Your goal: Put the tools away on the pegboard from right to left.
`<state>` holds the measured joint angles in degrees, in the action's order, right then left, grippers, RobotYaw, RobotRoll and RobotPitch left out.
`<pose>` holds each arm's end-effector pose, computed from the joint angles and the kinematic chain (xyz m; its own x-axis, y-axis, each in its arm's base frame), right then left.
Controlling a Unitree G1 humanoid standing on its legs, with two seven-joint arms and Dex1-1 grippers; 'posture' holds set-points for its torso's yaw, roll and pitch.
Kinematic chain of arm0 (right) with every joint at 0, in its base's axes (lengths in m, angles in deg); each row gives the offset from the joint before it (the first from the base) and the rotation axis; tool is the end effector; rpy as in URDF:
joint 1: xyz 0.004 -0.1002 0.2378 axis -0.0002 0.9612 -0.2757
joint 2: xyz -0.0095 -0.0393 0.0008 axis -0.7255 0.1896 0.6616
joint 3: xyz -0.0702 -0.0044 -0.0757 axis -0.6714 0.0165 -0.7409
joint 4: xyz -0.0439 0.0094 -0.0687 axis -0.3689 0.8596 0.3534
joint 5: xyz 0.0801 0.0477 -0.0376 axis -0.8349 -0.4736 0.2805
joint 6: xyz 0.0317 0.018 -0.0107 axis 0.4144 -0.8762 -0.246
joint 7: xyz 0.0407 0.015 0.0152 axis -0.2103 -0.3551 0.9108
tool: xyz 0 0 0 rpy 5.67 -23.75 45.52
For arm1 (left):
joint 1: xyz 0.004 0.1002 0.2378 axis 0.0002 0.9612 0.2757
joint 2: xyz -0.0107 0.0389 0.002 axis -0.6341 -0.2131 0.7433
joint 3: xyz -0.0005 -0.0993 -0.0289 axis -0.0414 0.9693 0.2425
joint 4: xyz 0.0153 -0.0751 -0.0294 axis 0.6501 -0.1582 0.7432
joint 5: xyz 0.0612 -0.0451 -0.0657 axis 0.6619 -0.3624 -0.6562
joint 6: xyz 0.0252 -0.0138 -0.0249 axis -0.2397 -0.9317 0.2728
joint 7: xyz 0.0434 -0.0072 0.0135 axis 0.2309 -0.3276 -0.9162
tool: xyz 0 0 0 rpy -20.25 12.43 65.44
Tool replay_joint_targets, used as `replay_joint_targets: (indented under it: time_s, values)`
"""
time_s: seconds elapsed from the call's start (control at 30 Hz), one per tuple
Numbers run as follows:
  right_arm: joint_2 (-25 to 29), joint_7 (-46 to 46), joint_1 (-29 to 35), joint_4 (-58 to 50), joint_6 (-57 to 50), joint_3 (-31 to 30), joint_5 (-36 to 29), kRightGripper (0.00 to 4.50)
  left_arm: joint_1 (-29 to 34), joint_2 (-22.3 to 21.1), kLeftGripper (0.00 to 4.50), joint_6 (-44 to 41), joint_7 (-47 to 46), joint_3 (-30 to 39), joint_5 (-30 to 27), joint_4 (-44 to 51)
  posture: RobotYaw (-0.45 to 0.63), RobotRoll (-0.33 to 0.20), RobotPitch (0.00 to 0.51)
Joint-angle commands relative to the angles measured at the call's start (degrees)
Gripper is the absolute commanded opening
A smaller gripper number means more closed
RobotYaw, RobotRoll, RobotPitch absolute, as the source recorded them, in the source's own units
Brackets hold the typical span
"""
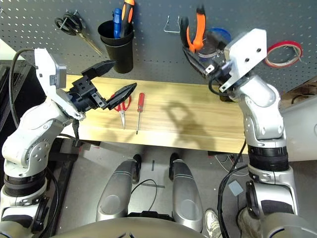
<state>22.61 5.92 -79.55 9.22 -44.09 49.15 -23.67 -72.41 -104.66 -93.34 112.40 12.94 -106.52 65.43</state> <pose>0.2636 -0.2002 0.2444 0.6470 0.5818 0.4929 -0.3856 0.8073 -0.4468 0.2192 0.1777 0.2095 0.6134 -0.7708 0.1720 0.7137 0.6343 0.2973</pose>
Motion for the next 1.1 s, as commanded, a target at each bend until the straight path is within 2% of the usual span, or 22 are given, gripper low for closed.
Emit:
replay_joint_targets:
  time_s: [0.03, 0.2, 0.63, 0.87, 1.1]
  values:
    - [-1.10, -2.15, -4.65, 0.31, 0.04, 0.14, -0.06, 2.58, 0.13, -0.34, 4.50, -0.41, 0.03, -0.76, -0.54, 0.36, 0.15, 0.000, 0.268]
    - [-4.94, -5.83, -10.68, 6.73, 4.87, -0.08, 2.41, 2.58, 0.17, -0.33, 4.50, -0.27, -0.30, -1.51, -0.01, 0.11, 0.17, 0.000, 0.268]
    - [-12.00, -8.88, -15.26, 26.50, 22.23, -2.23, 8.69, 2.58, 1.14, -0.49, 4.50, -0.15, -1.50, -2.49, 0.83, 0.75, 0.21, 0.000, 0.284]
    - [-13.59, -9.42, -15.48, 33.52, 26.62, -3.05, 10.18, 2.58, 1.86, -0.88, 4.50, -0.15, -1.78, -2.51, 0.98, 1.09, 0.22, 0.000, 0.292]
    - [-14.00, -10.32, -13.64, 34.92, 25.38, -4.30, 11.87, 2.58, 2.21, -0.99, 4.50, 0.01, -1.91, -2.97, 1.42, 0.89, 0.22, 0.000, 0.299]
